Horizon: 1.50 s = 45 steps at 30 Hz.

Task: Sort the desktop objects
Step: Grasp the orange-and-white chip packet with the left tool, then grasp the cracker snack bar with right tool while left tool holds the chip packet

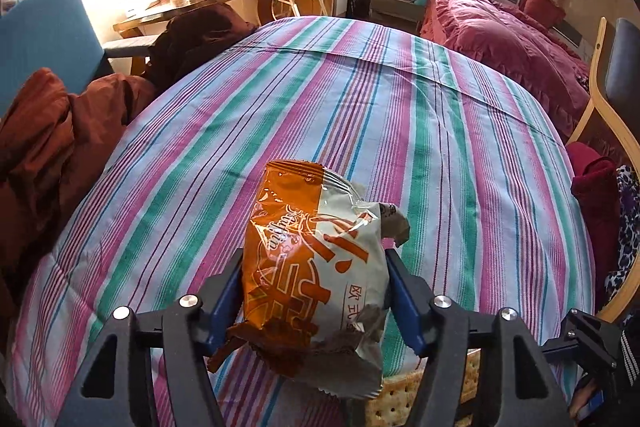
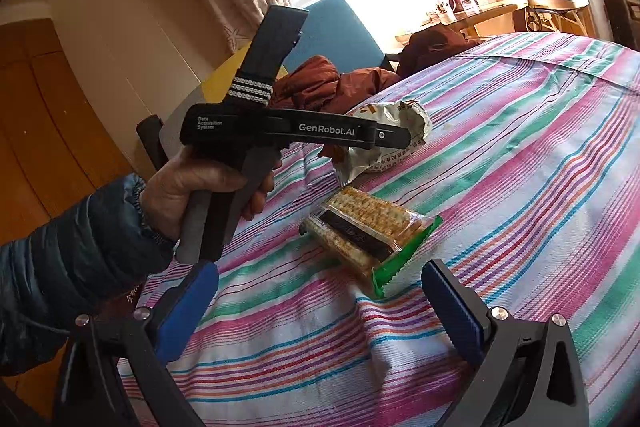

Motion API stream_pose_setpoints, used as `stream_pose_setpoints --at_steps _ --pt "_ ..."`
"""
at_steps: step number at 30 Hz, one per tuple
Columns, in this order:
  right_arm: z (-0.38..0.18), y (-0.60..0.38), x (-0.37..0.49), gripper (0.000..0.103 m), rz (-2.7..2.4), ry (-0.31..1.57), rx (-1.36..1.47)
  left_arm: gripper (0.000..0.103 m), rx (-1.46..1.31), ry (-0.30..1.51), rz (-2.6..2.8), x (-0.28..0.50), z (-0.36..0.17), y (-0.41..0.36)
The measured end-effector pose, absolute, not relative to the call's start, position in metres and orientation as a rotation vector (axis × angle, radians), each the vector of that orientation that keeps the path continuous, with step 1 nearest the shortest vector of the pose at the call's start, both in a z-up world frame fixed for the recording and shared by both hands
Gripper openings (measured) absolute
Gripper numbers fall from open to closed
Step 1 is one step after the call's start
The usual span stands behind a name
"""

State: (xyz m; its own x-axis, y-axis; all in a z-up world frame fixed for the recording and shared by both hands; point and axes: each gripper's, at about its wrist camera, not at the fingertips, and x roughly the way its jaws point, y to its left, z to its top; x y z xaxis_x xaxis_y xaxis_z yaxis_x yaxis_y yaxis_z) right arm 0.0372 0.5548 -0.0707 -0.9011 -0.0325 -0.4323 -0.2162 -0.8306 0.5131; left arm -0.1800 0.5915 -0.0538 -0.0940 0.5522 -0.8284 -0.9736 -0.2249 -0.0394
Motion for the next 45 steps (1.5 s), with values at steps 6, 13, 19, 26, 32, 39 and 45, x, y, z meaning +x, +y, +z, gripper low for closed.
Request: stream_pose_setpoints --at_steps 6,13,19,26,32,39,45 --pt "-0.071 0.554 0.035 0.103 2.829 0.858 -0.684 0.066 -0.922 0.537 1.736 -0.176 -0.038 0.532" --pt "-0.071 0.553 0.033 0.103 2.823 0.839 -0.714 0.066 -1.017 0.334 1.892 -0.160 -0.027 0.425" --pt "-0.071 0.551 0.030 0.103 2.816 0.818 -0.751 0.066 -1.065 0.268 1.968 -0.123 -0.035 0.350" --pt "-0.055 0.538 0.018 0.103 2.781 0.528 -0.930 0.066 -1.043 0.255 2.002 -0.081 -0.035 0.303" --pt "-0.032 0.542 -0.011 0.102 2.816 0.173 -1.072 0.066 -1.004 0.252 2.021 -0.076 -0.040 0.295" --pt "-0.052 0.559 -0.059 0.095 2.750 0.051 -1.400 0.067 -0.960 0.223 2.038 -0.074 -0.044 0.296" --pt "-0.064 0.549 -0.069 0.093 2.769 -0.045 -1.494 0.069 -0.973 0.145 2.009 -0.076 -0.055 0.296"
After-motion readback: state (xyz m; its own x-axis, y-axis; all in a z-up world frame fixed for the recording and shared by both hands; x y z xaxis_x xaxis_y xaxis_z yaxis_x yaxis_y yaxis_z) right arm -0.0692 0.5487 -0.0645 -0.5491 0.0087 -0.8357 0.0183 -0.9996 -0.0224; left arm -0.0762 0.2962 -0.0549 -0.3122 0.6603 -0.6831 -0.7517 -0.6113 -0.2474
